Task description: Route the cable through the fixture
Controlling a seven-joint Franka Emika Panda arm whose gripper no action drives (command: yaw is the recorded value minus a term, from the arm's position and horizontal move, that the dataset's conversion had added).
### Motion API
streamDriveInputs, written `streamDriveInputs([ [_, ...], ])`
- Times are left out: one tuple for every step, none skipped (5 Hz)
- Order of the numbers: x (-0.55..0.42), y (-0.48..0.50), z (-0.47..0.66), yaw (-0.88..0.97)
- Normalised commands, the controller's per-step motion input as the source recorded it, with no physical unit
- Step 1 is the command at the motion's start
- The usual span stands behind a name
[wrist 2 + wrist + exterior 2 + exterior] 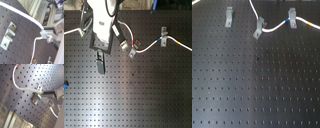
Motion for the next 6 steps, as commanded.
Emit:
streamDriveInputs([
  [-0.263,0.473,0.49,-0.11],
  [-0.127,0.543,0.48,-0.03],
  [-0.082,0.543,0.46,-0.02],
  [-0.174,0.325,0.42,-0.01],
  [-0.437,0.316,0.43,-0.11],
  [-0.454,0.318,0.39,-0.08],
])
